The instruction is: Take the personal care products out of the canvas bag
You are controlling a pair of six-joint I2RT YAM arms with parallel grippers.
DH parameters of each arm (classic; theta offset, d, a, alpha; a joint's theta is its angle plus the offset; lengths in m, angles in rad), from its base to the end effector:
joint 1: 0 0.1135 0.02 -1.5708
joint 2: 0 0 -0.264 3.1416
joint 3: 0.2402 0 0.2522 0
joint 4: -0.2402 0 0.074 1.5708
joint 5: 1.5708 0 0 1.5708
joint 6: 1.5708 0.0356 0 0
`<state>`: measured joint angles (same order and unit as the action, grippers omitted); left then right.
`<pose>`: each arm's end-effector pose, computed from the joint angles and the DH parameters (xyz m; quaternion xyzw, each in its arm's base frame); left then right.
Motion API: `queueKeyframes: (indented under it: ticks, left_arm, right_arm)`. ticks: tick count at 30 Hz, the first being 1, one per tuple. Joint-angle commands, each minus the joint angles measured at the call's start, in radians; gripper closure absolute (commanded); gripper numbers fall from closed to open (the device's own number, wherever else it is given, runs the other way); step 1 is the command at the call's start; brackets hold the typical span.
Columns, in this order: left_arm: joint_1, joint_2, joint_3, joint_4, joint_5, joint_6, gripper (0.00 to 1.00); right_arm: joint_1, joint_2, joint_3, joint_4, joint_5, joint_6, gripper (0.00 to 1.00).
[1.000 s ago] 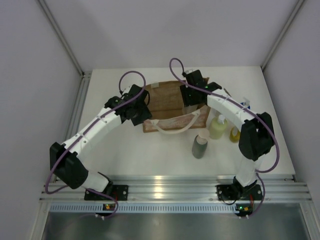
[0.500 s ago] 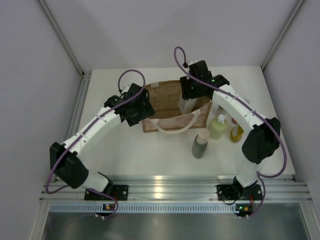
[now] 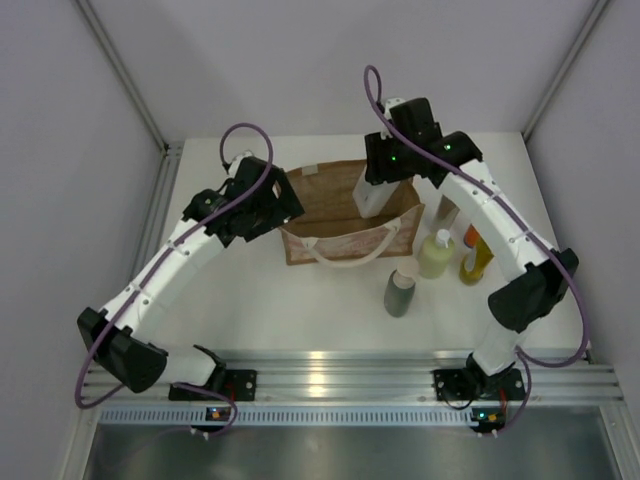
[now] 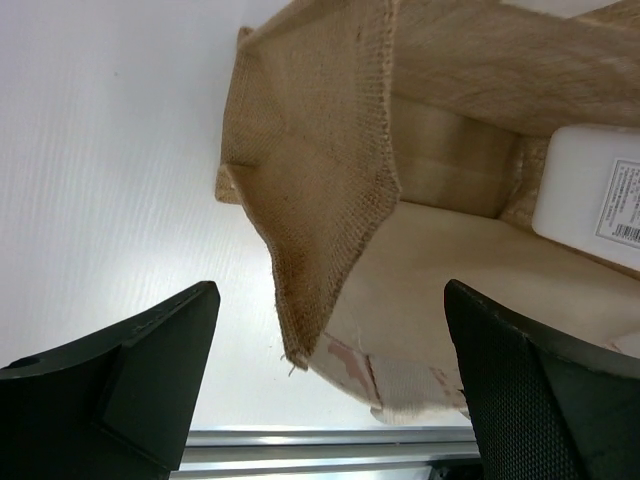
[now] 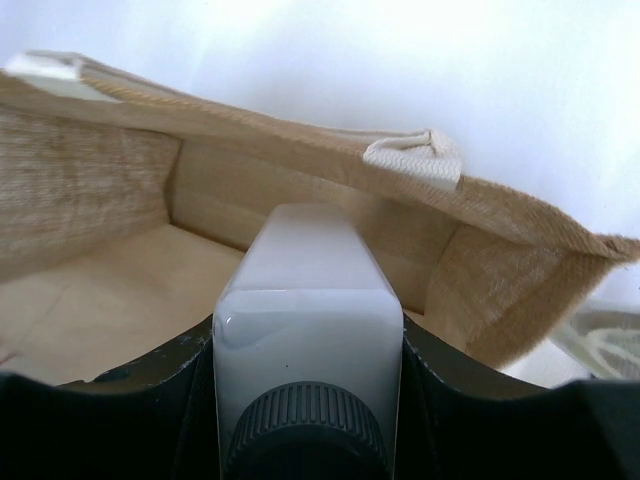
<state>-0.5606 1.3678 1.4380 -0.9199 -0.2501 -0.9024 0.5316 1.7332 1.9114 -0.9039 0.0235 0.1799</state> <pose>0.2406 -0.1406 0.3676 -0.2012 0.9074 -0.1470 0.3384 0.3238 0.1894 0.4038 -0.1548 0.8988 0.1328 0.3881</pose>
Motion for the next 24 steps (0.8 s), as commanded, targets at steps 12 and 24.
queueKeyframes:
  ticks: [12,24]
  left_arm:
    - [0.007,-0.151,0.045,-0.013,-0.129,0.155,0.02]
    - [0.007,-0.207,0.027,-0.023,-0.161,0.258,0.01]
  right_arm:
    - [0.002,-0.319,0.19,-0.111,-0.039,0.027,1.0]
    - [-0.022,-0.563,0.039,-0.236,0.174,0.036,1.0]
